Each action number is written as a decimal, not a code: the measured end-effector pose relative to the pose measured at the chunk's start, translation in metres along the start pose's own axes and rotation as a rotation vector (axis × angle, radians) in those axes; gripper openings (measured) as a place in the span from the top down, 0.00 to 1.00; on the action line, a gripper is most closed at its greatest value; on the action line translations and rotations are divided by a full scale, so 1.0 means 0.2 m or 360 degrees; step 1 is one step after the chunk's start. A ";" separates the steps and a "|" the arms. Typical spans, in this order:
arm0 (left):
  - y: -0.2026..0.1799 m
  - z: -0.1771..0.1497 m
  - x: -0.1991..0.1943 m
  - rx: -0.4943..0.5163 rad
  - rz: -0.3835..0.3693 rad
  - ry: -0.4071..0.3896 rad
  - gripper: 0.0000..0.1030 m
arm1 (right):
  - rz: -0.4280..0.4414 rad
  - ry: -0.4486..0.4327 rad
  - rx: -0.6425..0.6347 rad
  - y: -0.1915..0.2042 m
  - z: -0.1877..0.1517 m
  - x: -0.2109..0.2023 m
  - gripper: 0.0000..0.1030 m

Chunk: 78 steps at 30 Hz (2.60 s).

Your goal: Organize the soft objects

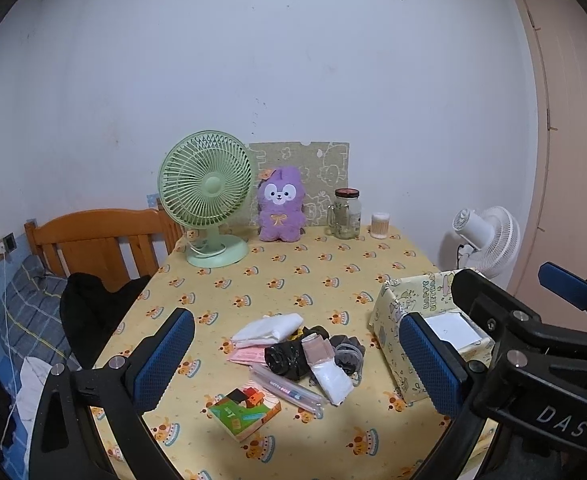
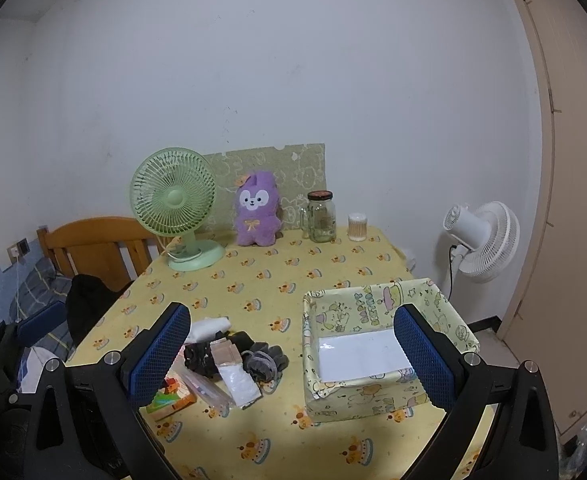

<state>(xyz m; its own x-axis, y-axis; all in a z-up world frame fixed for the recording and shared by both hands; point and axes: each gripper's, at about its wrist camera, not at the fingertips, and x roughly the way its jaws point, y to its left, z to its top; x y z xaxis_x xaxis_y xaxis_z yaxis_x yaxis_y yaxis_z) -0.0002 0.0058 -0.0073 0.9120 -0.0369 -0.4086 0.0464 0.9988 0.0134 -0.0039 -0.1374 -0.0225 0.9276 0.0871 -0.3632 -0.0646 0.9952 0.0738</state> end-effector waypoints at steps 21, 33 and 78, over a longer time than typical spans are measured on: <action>0.00 0.00 0.04 0.0001 -0.0042 0.0046 0.02 | -0.0037 0.0017 -0.0055 0.04 0.01 0.02 0.00; 0.02 0.01 0.05 -0.0011 -0.0052 0.0030 0.02 | -0.0042 -0.0017 -0.0057 0.04 0.03 0.01 0.01; 0.11 -0.18 0.32 -0.0056 -0.0042 0.0228 0.15 | 0.0059 0.0217 -0.0029 0.17 -0.15 0.37 0.13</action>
<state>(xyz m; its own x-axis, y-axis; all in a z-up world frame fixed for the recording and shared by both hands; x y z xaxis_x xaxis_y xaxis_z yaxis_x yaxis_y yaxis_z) 0.0444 0.0265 -0.0655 0.8431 -0.0606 -0.5344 0.0526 0.9982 -0.0302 0.0510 -0.0963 -0.0755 0.8659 0.1280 -0.4836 -0.1057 0.9917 0.0732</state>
